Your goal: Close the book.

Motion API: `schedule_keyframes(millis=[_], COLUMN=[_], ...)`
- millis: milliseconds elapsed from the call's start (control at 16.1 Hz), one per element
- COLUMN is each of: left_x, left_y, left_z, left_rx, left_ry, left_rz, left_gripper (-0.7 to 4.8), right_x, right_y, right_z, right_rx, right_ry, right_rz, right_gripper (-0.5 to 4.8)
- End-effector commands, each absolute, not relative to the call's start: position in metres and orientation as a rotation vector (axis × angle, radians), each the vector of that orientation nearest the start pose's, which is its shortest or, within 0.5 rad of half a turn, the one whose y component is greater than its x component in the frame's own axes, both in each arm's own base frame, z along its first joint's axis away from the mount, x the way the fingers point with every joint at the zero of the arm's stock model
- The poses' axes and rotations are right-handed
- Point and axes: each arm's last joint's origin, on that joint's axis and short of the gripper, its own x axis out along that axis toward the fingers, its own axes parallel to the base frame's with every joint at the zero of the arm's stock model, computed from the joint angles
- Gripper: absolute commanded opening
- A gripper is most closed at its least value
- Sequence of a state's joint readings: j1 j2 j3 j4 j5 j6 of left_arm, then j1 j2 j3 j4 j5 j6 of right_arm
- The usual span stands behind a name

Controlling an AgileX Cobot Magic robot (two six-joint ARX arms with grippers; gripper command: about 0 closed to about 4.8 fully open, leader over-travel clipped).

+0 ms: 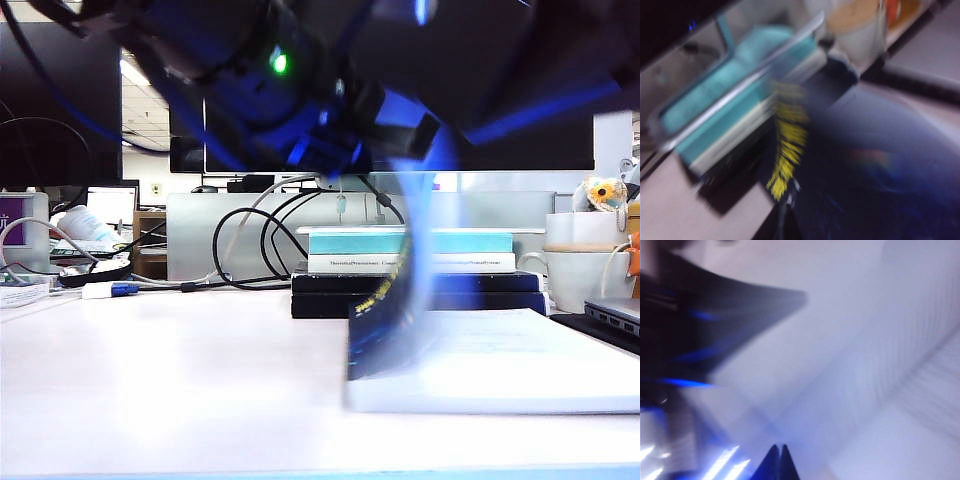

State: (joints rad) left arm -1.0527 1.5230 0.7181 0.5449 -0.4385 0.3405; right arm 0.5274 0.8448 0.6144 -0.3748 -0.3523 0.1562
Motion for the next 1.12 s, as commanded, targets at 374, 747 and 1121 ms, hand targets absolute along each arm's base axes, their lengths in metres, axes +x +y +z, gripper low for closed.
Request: schedule_keyframes(millis=[374,747,1121], left_x=[0.178,0.197,0.184], left_y=[-0.253,-0.215,-0.161], left_z=[0.217,0.225,0.272], left_rx=[0.433,0.368,0.277], left_ry=[0.083,0.194,0.205], left_rz=[-0.944,-1.170,-1.068], left_gripper=[-0.05,-0.05,-0.05], right_x=[0.145,0.137,0.132], right_y=[0.086,0.075,0.071], right_z=[0.261,0.285,0.288], right_rx=[-0.087,-0.202,-0.165], right_ry=[0.723,0.790,0.789], right_rz=[0.499,0.314,0.296], right_gripper=[-0.02,-0.02,-0.02])
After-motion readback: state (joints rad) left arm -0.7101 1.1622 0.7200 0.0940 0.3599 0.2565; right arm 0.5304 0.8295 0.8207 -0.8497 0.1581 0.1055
